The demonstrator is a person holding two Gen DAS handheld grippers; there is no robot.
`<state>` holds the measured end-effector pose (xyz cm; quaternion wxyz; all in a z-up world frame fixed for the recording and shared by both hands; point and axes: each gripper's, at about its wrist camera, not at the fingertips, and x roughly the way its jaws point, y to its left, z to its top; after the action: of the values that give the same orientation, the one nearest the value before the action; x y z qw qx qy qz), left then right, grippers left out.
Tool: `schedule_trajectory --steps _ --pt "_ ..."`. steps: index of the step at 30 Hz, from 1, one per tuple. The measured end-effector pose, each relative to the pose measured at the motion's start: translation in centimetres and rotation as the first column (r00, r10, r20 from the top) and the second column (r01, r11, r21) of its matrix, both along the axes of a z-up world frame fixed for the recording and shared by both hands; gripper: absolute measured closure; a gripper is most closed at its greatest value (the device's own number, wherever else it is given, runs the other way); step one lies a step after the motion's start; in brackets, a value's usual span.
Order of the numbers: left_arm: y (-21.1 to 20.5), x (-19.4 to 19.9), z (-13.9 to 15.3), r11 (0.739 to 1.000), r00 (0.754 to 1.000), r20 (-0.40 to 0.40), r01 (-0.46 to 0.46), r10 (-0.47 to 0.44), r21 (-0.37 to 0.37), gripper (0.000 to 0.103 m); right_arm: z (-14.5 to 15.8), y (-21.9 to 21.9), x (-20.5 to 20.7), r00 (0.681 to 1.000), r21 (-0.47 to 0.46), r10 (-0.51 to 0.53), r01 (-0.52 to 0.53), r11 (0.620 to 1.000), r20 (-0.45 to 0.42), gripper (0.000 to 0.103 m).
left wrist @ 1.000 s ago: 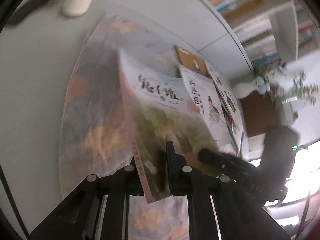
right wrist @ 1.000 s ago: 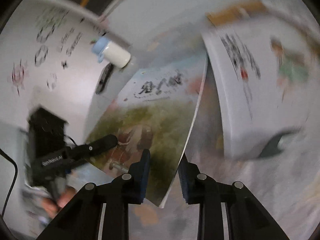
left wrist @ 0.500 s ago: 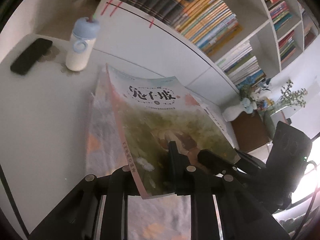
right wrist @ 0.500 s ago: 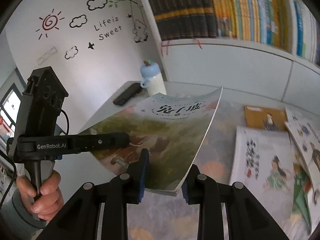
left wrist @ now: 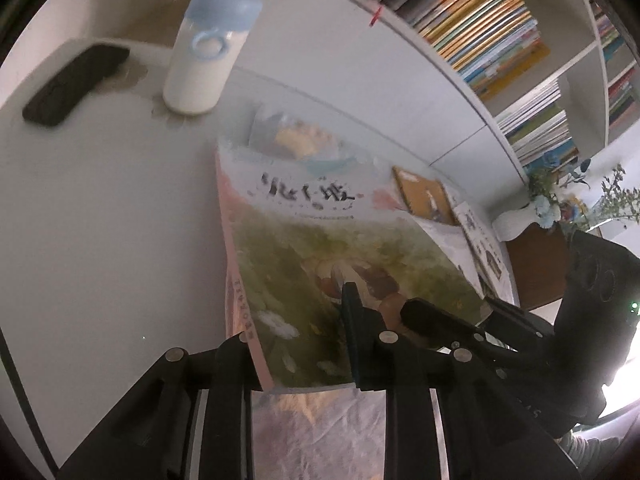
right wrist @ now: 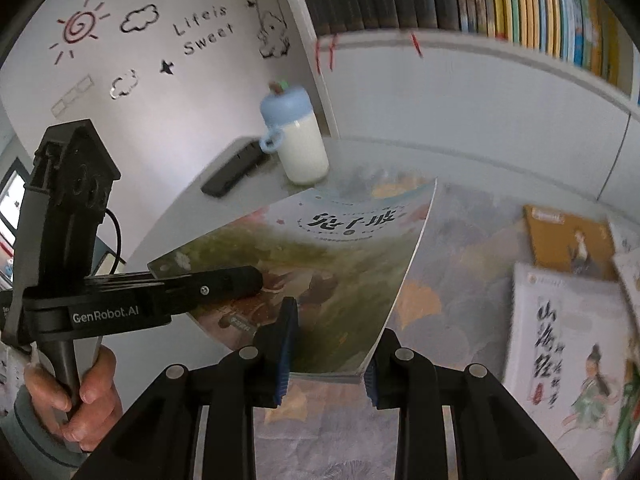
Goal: Organize books
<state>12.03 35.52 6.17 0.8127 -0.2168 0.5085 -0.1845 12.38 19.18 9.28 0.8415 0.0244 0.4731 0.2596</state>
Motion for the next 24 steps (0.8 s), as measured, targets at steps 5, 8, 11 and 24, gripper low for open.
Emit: schedule_trajectory --steps 5,8,11,24 --pt "0.5 -1.1 -1.6 0.999 0.998 -0.048 -0.030 0.031 0.030 0.080 -2.3 0.1 -0.8 0.997 0.001 -0.008 0.008 1.000 -0.070 0.073" --pt "1.3 -1.6 -2.4 0.998 0.994 -0.091 -0.050 0.053 0.029 0.076 -3.1 0.3 -1.1 0.994 -0.004 -0.011 0.011 1.000 -0.107 0.073" --pt "1.9 -2.3 -2.8 0.994 0.988 -0.127 -0.083 0.091 0.073 0.074 -3.8 0.4 -1.5 0.989 -0.018 -0.020 0.017 1.000 -0.148 0.067" --pt "2.0 -10.0 2.8 0.973 0.989 -0.031 -0.133 0.142 0.190 0.074 -3.2 -5.3 -9.2 0.963 0.038 -0.125 0.138 0.990 -0.240 0.055"
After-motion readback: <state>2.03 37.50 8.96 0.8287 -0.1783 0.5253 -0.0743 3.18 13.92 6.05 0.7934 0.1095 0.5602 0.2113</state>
